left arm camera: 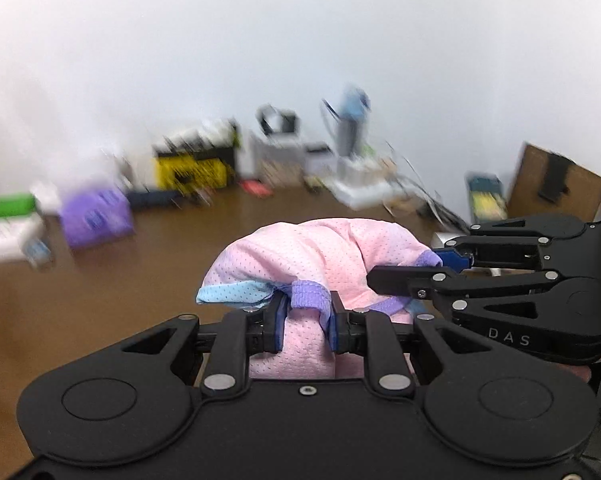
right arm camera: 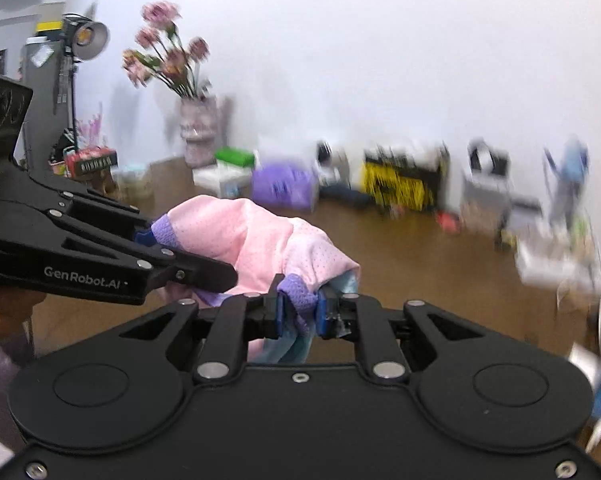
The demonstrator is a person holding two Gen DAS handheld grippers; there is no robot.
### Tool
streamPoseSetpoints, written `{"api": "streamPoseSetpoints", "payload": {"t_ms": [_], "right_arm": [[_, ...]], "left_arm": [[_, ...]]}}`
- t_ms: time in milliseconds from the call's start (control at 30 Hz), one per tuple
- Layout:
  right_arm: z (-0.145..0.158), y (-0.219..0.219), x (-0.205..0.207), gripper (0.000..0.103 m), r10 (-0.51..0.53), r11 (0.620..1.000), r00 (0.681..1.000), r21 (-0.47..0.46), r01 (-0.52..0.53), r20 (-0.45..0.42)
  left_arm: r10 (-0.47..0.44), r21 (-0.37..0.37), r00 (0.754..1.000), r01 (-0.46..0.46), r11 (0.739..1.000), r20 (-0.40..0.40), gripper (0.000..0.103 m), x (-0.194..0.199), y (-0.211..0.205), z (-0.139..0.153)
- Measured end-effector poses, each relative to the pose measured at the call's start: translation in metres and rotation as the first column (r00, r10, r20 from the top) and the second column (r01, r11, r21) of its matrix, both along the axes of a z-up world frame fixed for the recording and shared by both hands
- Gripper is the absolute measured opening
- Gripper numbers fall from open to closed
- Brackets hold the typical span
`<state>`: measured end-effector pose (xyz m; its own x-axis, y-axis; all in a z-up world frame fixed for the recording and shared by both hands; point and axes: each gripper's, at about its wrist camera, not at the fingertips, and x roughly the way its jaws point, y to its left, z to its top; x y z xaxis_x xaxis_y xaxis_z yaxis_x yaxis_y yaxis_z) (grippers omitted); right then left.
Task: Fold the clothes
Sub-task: 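Grasp the bundle's trim with both grippers and lift it off the table, then carry the bundle toward the purple tissue box and release it with both grippers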
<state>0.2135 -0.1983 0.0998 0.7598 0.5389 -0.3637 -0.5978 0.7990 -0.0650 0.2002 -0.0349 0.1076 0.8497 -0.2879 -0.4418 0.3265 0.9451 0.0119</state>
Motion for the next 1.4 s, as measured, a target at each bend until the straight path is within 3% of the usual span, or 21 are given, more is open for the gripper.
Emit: {"api": "streamPoseSetpoints", "payload": {"t_ms": [200,333,567,700,800,867,900,967,1000,1033,1133,1267,1400], "right_arm": [[0.051,0.074,0.055,0.017,0.071,0.996,0.992,-0.054,-0.065,0.105],[0.064,0.14,0.112,0.017,0.115,0.991,0.99,-0.083,-0.108,0.084],[0.011,0.233,0.175,0.017,0.202,0.976,0.979,-0.085,-0.202,0.002],[-0.029,0.26,0.22,0.017,0.256,0.966,0.957,-0.009,-0.259,-0.134],[-0.053,0.275,0.232,0.017,0.273,0.96,0.941,-0.008,-0.28,-0.2],[-0.068,0.283,0.235,0.019,0.267,0.959,0.936,-0.03,-0.281,-0.23],[-0.074,0.284,0.235,0.023,0.258,0.96,0.935,-0.046,-0.277,-0.244],[-0.085,0.284,0.233,0.049,0.263,0.945,0.916,-0.113,-0.308,-0.303],[-0.088,0.28,0.23,0.058,0.264,0.935,0.909,-0.147,-0.323,-0.322],[-0.09,0.277,0.228,0.078,0.265,0.929,0.908,-0.168,-0.331,-0.324],[-0.086,0.268,0.221,0.082,0.26,0.922,0.915,-0.204,-0.33,-0.308],[-0.06,0.242,0.206,0.085,0.214,0.934,0.94,-0.227,-0.277,-0.264],[-0.032,0.213,0.189,0.086,0.192,0.951,0.96,-0.201,-0.233,-0.206]], "left_arm": [[0.125,0.054,0.991,-0.127,0.99,0.051,0.02,0.057,0.052,0.036],[0.208,0.069,0.978,-0.208,0.976,0.007,0.02,0.098,0.097,0.036],[0.28,0.233,0.945,-0.237,0.943,-0.169,0.012,0.183,0.167,-0.018],[0.3,0.264,0.92,-0.233,0.936,-0.253,0.012,0.216,0.203,-0.045],[0.342,0.297,0.89,-0.253,0.921,-0.302,0.012,0.228,0.225,-0.063],[0.361,0.312,0.87,-0.258,0.914,-0.337,0.019,0.231,0.236,-0.075],[0.362,0.336,0.86,-0.242,0.91,-0.36,0.032,0.231,0.236,-0.081],[0.365,0.4,0.845,-0.202,0.894,-0.39,0.054,0.227,0.234,-0.091],[0.371,0.44,0.841,-0.181,0.879,-0.394,0.073,0.223,0.231,-0.095],[0.373,0.456,0.842,-0.175,0.873,-0.391,0.089,0.222,0.229,-0.096],[0.406,0.499,0.84,-0.195,0.844,-0.359,0.095,0.215,0.231,-0.095],[0.437,0.444,0.833,-0.268,0.855,-0.339,0.096,0.199,0.232,-0.067],[0.436,0.358,0.86,-0.332,0.873,-0.264,0.103,0.176,0.212,-0.027]]}}
